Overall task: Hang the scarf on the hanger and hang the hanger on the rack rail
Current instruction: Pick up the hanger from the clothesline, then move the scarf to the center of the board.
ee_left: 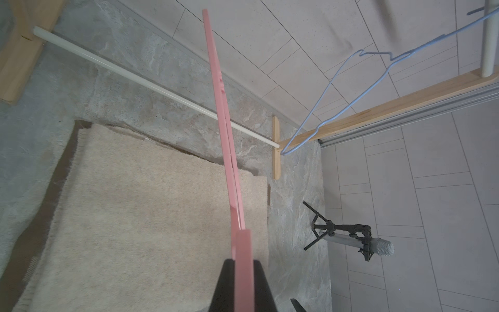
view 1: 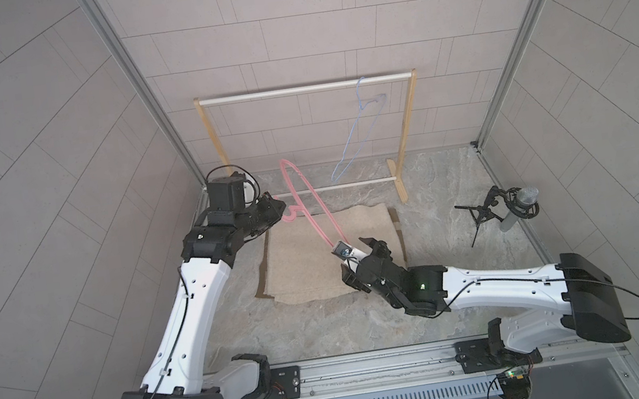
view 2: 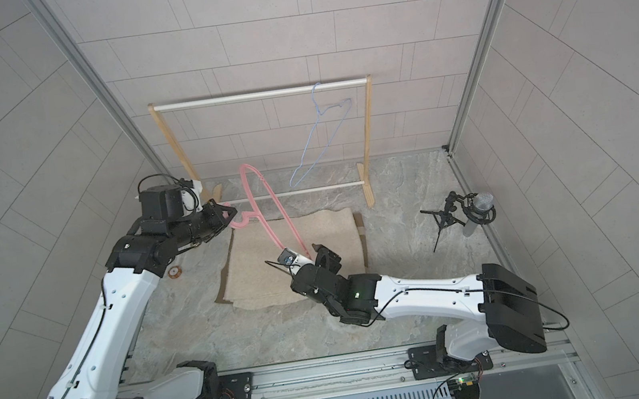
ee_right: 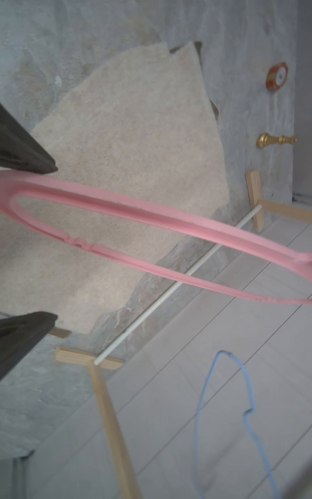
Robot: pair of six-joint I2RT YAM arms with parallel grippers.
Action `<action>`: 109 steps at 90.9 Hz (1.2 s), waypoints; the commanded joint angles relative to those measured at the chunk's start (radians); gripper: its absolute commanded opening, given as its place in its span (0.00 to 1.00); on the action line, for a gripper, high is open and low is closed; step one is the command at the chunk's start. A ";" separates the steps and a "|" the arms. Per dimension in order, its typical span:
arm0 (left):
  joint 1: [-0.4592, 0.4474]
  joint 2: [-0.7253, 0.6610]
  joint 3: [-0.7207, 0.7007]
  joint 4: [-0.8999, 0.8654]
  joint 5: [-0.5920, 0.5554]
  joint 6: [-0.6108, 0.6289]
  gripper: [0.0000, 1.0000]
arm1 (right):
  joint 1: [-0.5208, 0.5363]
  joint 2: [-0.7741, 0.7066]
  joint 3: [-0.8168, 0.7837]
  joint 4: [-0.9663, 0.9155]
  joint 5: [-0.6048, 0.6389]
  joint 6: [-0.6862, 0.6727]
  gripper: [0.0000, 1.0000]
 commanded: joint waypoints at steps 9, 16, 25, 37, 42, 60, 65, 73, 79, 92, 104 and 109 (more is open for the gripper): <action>0.065 -0.033 0.055 -0.093 -0.033 0.165 0.00 | -0.030 -0.149 0.022 -0.143 -0.372 0.059 1.00; 0.110 -0.038 0.059 -0.117 0.002 0.212 0.00 | -0.079 -0.193 0.030 -0.201 -0.486 0.113 1.00; 0.164 -0.041 0.071 -0.153 0.079 0.270 0.00 | -0.184 -0.261 0.023 -0.260 -0.636 0.204 1.00; 0.207 -0.034 0.091 -0.203 0.183 0.329 0.00 | -0.396 -0.352 -0.019 -0.312 -0.852 0.359 1.00; 0.214 -0.031 0.092 -0.214 0.225 0.336 0.00 | -0.497 -0.386 -0.046 -0.325 -0.919 0.423 1.00; 0.220 -0.016 0.073 -0.189 0.393 0.301 0.00 | -0.842 -0.429 -0.181 -0.336 -1.107 0.616 0.99; 0.220 -0.017 0.049 -0.158 0.432 0.282 0.00 | -0.915 -0.398 -0.219 -0.330 -1.156 0.652 0.97; 0.220 -0.014 0.013 -0.122 0.464 0.264 0.00 | -0.960 -0.336 -0.256 -0.327 -1.187 0.672 0.90; 0.220 -0.007 -0.003 -0.117 0.468 0.271 0.00 | -0.963 -0.282 -0.265 -0.320 -1.188 0.663 0.88; 0.219 0.010 -0.043 -0.107 0.473 0.296 0.00 | -0.963 -0.182 -0.277 -0.265 -1.200 0.660 0.83; 0.220 0.035 -0.058 -0.108 0.478 0.312 0.00 | -0.962 -0.095 -0.297 -0.149 -1.199 0.692 0.78; 0.220 0.044 -0.060 -0.112 0.480 0.315 0.00 | -0.961 -0.052 -0.296 -0.106 -1.181 0.710 0.76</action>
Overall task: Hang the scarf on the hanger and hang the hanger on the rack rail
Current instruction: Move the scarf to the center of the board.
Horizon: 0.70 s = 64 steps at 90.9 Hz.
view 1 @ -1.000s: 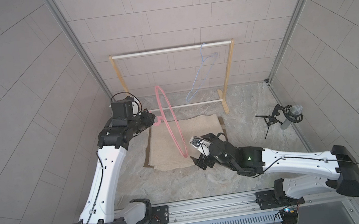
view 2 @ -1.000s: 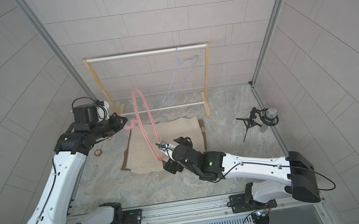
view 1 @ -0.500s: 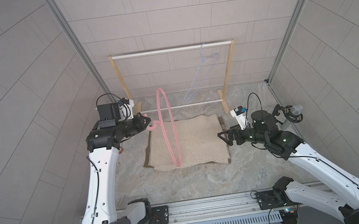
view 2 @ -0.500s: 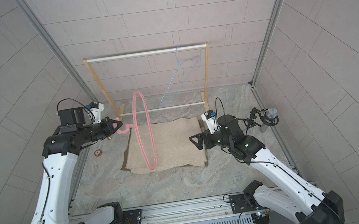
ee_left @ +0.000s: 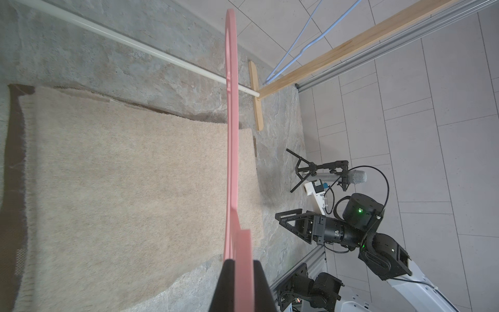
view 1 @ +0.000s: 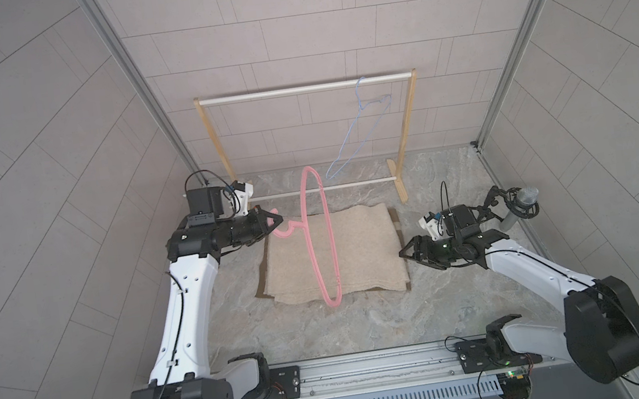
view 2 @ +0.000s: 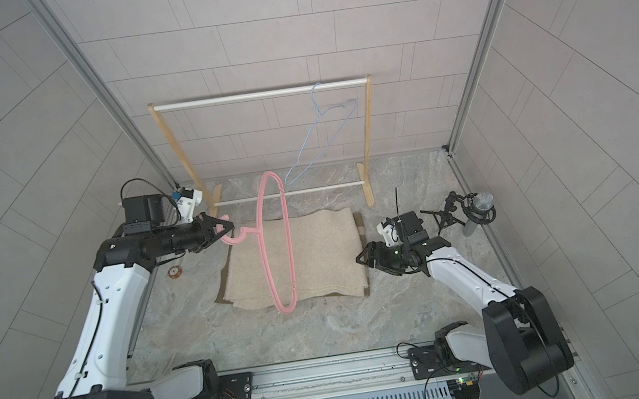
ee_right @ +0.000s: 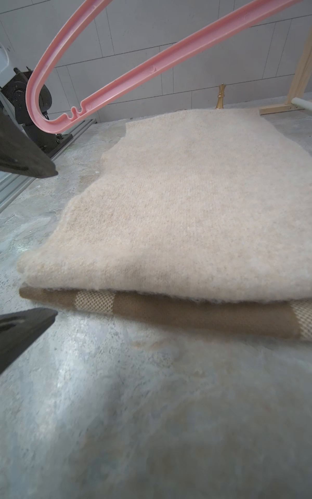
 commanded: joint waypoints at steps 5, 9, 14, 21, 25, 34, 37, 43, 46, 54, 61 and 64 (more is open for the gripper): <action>0.005 0.022 -0.011 0.011 0.036 0.033 0.00 | 0.000 0.096 -0.003 0.140 0.033 0.048 0.74; 0.005 0.025 -0.011 0.004 0.035 0.038 0.00 | 0.001 0.123 0.002 0.160 0.065 0.050 0.74; 0.005 0.024 -0.010 -0.003 0.034 0.044 0.00 | 0.001 0.161 0.006 0.172 0.097 0.049 0.73; 0.006 0.021 -0.013 -0.005 0.034 0.048 0.00 | 0.007 0.213 0.012 0.195 0.106 0.050 0.71; 0.006 0.020 -0.014 -0.005 0.034 0.048 0.00 | 0.015 0.244 0.018 0.204 0.101 0.050 0.69; 0.005 0.020 -0.017 -0.006 0.034 0.049 0.00 | 0.040 0.305 0.028 0.239 0.068 0.062 0.65; 0.005 0.020 -0.017 -0.007 0.033 0.049 0.00 | 0.047 0.323 0.027 0.261 0.051 0.075 0.63; 0.006 0.022 -0.017 -0.011 0.028 0.053 0.00 | 0.060 0.353 0.025 0.296 0.022 0.096 0.57; 0.006 0.021 -0.017 -0.014 0.024 0.055 0.00 | 0.062 0.364 0.024 0.305 0.012 0.105 0.51; 0.006 0.021 -0.014 -0.022 0.015 0.061 0.00 | 0.062 0.368 0.020 0.309 0.022 0.109 0.31; 0.005 0.020 -0.013 -0.028 0.011 0.065 0.00 | 0.058 0.349 0.019 0.282 0.058 0.094 0.13; 0.005 0.021 -0.015 -0.030 0.011 0.065 0.00 | 0.053 0.336 0.021 0.267 0.070 0.082 0.06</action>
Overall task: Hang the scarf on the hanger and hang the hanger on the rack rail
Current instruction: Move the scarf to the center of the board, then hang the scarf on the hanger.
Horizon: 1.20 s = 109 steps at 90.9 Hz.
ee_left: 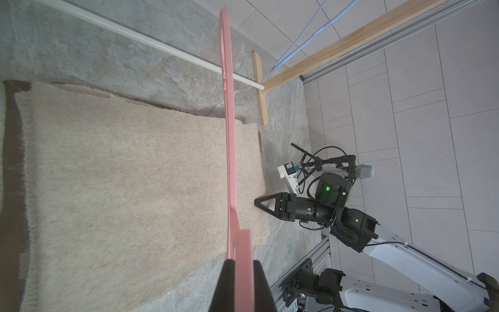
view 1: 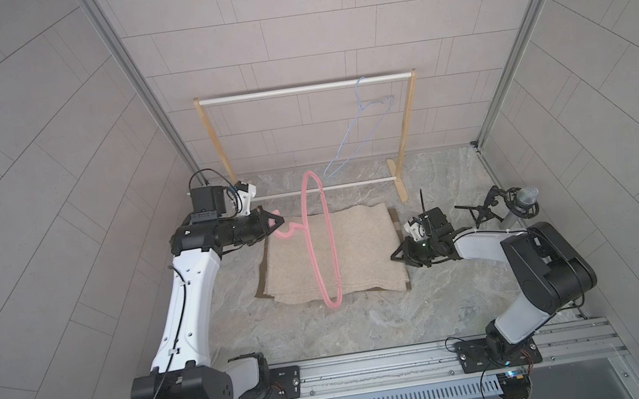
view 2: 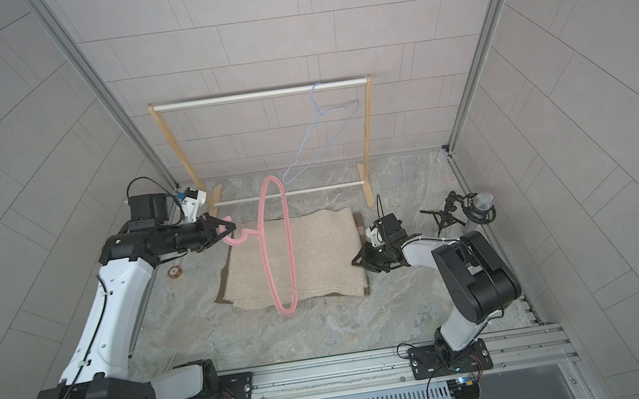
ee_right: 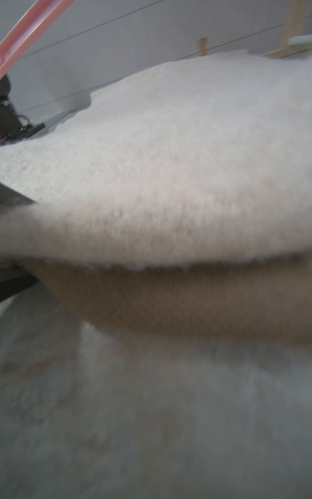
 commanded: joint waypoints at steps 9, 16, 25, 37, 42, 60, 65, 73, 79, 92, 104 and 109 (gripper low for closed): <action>0.005 -0.007 -0.021 -0.024 0.009 0.025 0.00 | -0.023 -0.065 0.006 -0.102 0.081 -0.057 0.00; 0.005 -0.008 -0.033 -0.025 0.015 0.027 0.00 | -0.046 -0.093 0.016 -0.178 0.116 -0.113 0.00; 0.006 -0.004 -0.058 -0.018 0.031 0.022 0.00 | -0.095 -0.119 0.020 -0.266 0.154 -0.190 0.00; 0.001 0.000 -0.115 0.031 0.074 -0.019 0.00 | -0.164 -0.134 0.022 -0.339 0.174 -0.274 0.00; -0.006 0.001 -0.135 0.051 0.076 -0.033 0.00 | -0.172 -0.132 0.036 -0.364 0.160 -0.307 0.01; -0.038 0.003 -0.174 0.093 0.045 -0.073 0.00 | -0.191 -0.204 0.093 -0.445 0.158 -0.354 0.32; -0.050 0.005 -0.178 0.103 0.030 -0.078 0.00 | -0.207 -0.235 0.107 -0.464 0.159 -0.354 0.40; -0.059 0.015 -0.183 0.119 0.018 -0.084 0.00 | -0.227 -0.268 0.135 -0.502 0.154 -0.364 0.48; -0.060 0.029 -0.182 0.131 0.014 -0.082 0.00 | -0.232 -0.282 0.152 -0.527 0.147 -0.375 0.51; -0.059 0.068 -0.171 0.132 -0.010 -0.057 0.00 | -0.232 -0.256 0.155 -0.527 0.101 -0.357 0.52; -0.060 0.092 -0.170 0.136 -0.008 -0.047 0.00 | -0.231 -0.216 0.138 -0.468 0.060 -0.324 0.53; -0.060 0.100 -0.173 0.139 -0.005 -0.045 0.00 | -0.232 -0.200 0.135 -0.445 0.053 -0.308 0.54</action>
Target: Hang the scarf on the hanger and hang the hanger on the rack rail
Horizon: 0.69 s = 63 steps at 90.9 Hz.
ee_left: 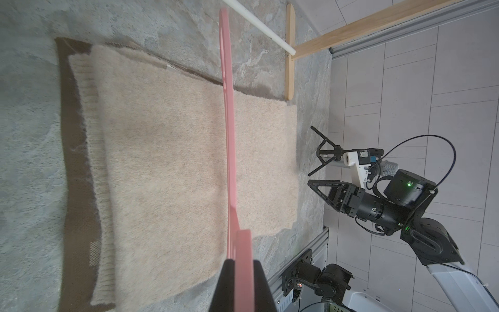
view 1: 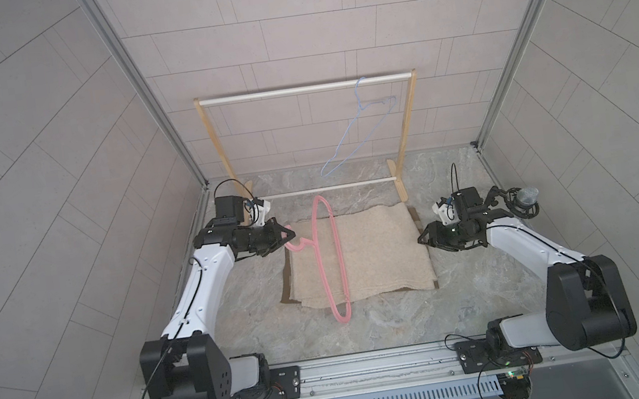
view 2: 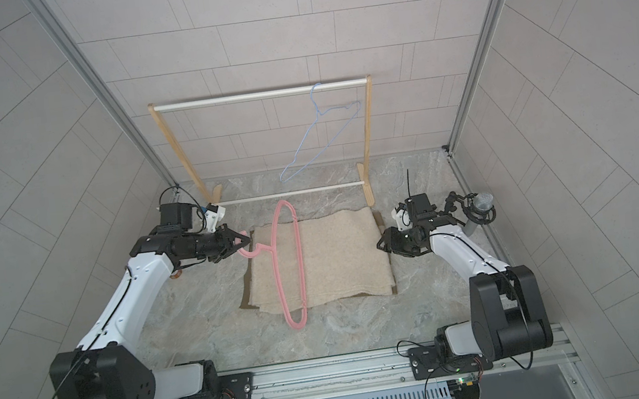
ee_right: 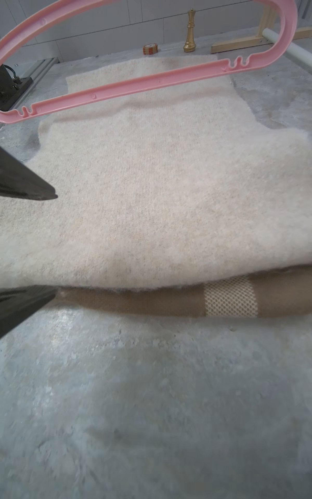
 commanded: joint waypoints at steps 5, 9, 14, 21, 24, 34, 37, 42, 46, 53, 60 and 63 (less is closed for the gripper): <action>-0.001 0.015 -0.001 0.020 0.013 0.022 0.00 | -0.001 0.045 -0.011 0.056 -0.053 0.041 0.54; -0.001 0.021 -0.003 0.020 0.018 0.023 0.00 | -0.001 0.058 -0.014 0.071 -0.064 0.053 0.54; 0.000 0.026 -0.004 0.020 0.022 0.026 0.00 | -0.001 0.080 -0.013 0.080 -0.074 0.063 0.54; -0.002 0.034 -0.006 0.022 0.020 0.028 0.00 | -0.001 0.105 -0.014 0.087 -0.070 0.071 0.54; -0.002 0.036 -0.006 0.022 0.018 0.029 0.00 | -0.001 0.112 -0.018 0.094 -0.074 0.081 0.54; -0.003 0.037 -0.008 0.023 0.012 0.028 0.00 | -0.001 0.135 -0.028 0.109 -0.096 0.094 0.55; -0.003 0.036 -0.009 0.023 0.012 0.026 0.00 | -0.001 0.142 -0.027 0.109 -0.099 0.095 0.56; -0.003 0.037 -0.008 0.023 0.013 0.026 0.00 | -0.001 0.151 -0.027 0.109 -0.095 0.093 0.57; -0.003 0.036 -0.009 0.023 0.014 0.025 0.00 | -0.002 0.154 -0.028 0.105 -0.078 0.092 0.58; -0.003 0.032 -0.011 0.023 0.014 0.026 0.00 | -0.002 0.146 -0.032 0.105 -0.029 0.093 0.62; -0.001 0.032 -0.011 0.023 0.015 0.026 0.00 | -0.002 0.138 -0.035 0.104 0.004 0.092 0.63; -0.003 0.032 -0.011 0.023 0.016 0.026 0.00 | -0.002 0.138 -0.033 0.100 0.011 0.089 0.63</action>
